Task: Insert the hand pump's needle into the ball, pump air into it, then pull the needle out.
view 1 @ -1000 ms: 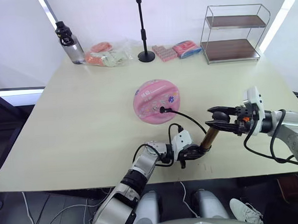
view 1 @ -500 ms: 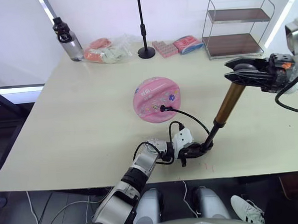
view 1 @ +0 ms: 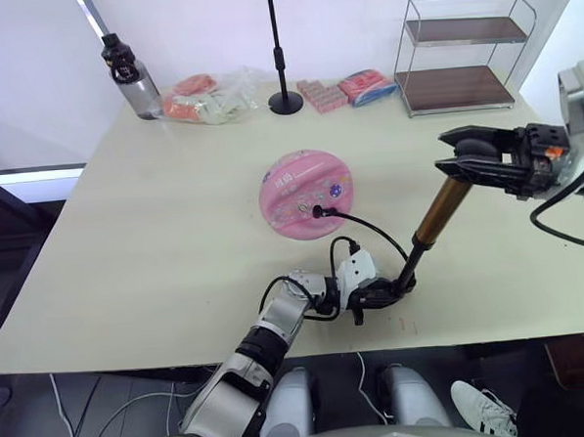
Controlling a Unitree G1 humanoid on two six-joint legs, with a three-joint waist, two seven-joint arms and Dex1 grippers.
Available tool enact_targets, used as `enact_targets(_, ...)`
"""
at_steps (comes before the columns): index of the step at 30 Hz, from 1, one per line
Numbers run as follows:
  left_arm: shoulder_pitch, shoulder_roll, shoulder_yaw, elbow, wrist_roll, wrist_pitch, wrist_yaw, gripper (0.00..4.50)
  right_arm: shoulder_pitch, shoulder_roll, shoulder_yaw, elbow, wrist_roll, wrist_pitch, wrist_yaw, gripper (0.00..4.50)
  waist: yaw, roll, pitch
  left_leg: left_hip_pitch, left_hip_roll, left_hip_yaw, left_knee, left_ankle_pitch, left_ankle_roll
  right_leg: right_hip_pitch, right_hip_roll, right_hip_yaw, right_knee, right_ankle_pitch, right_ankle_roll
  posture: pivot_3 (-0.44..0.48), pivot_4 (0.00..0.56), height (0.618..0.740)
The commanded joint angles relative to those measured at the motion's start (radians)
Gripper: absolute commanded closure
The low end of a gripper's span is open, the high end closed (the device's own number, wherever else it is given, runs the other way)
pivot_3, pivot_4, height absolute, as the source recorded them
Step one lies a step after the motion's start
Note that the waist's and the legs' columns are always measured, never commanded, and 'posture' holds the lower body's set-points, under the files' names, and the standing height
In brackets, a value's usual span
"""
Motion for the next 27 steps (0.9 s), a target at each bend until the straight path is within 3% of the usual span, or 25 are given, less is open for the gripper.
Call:
enact_targets(1,0.041,0.027,-0.034,0.058,0.042,0.042,-0.016,3.57,0.076,0.012,0.024,-0.046,-0.067,-0.054,0.007,2.45,-0.001,0.000,0.000,0.002,0.000,0.000,-0.001,0.000,0.000,0.001,0.000,0.000,0.000,-0.001,-0.001,0.000,0.150,0.740)
enact_targets(11,0.053,0.029,-0.032,0.041,0.039,0.051,-0.008,3.57,0.291,0.117,0.147,-0.048,-0.252,-0.265,0.027,2.45,-0.001,-0.005,-0.005,0.004,0.001,0.002,-0.001,0.000,0.000,0.002,0.001,0.003,0.001,-0.001,-0.001,0.000,0.150,0.740)
enact_targets(18,0.052,0.029,-0.030,0.044,0.045,0.047,-0.007,3.57,0.363,0.206,0.250,0.084,-0.448,-0.480,0.005,2.45,-0.002,-0.009,-0.010,0.006,0.001,0.002,-0.001,0.000,0.000,0.003,0.002,0.003,0.001,-0.001,-0.002,0.000,0.150,0.740)
enact_targets(27,0.051,0.028,-0.031,0.050,0.046,0.045,-0.006,3.57,0.345,0.199,0.212,0.074,-0.382,-0.465,0.037,2.45,-0.001,-0.009,-0.013,0.007,0.001,0.002,-0.001,0.000,0.000,0.004,0.002,0.003,0.001,-0.001,-0.002,0.000,0.150,0.740)
